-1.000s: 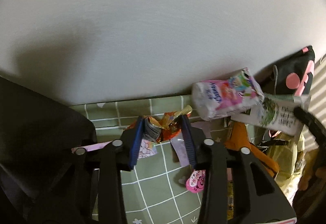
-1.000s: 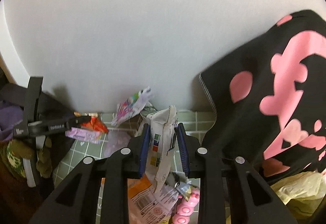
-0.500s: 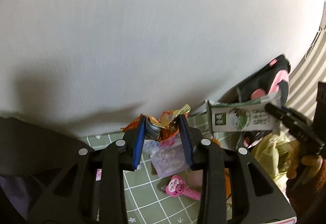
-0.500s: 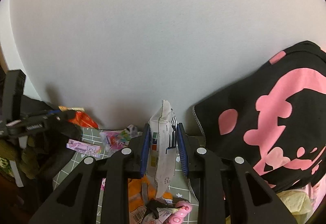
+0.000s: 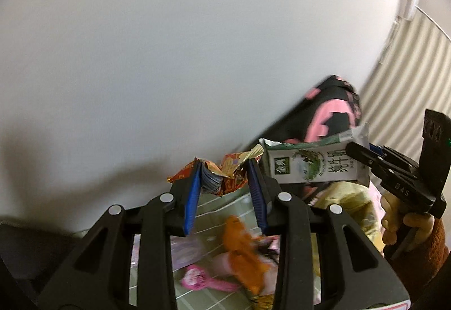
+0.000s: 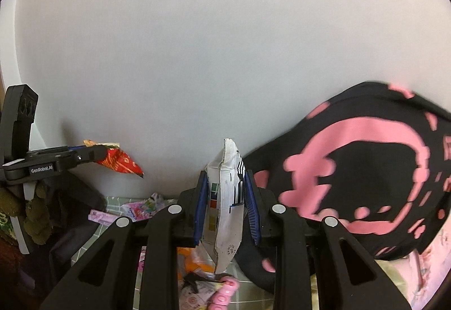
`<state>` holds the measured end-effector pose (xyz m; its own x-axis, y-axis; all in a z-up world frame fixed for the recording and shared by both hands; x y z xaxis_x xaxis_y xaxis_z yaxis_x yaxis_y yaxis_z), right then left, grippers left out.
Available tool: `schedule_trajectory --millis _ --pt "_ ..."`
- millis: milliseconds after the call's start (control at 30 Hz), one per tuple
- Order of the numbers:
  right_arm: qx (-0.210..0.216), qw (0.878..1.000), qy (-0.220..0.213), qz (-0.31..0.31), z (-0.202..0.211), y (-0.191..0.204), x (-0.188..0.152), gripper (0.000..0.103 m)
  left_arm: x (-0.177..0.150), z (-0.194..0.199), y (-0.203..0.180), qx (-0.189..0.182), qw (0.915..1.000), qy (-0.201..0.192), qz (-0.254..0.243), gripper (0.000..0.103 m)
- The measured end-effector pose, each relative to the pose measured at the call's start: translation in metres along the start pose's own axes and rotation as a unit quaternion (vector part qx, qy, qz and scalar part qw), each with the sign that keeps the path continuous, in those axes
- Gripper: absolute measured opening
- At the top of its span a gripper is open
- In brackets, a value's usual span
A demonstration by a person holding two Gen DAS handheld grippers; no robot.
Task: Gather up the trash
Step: 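Carry the milk carton and wrapper to the yellow bag and release them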
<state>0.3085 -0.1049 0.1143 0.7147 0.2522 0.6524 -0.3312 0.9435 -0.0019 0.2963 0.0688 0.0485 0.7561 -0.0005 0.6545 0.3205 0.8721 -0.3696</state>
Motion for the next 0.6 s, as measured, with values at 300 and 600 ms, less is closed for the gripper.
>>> schedule_trajectory --millis 300,600 --pt "-0.059 0.997 -0.026 -0.03 0.075 -0.062 -0.015 0.025 0.001 -0.028 -0.103 -0.039 0.9948 0.016 -0.093 0.031" --pt "-0.138 0.987 -0.033 -0.074 0.144 -0.122 -0.062 0.025 -0.022 -0.053 -0.2 -0.112 0.9791 0.048 -0.163 0.031"
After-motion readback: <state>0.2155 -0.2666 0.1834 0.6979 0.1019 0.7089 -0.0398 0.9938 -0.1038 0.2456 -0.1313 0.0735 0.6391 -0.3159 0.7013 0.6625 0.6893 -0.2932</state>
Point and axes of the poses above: each gripper's, at about its wrist camera, not at the fingertips, and z roughly against the way its jaws point, y to its left, x to its top, the point moved 8 cm from there along -z, roughly the way its jaws point, and after that the axes turned 10 degrees about y, right-handed, at the moved point
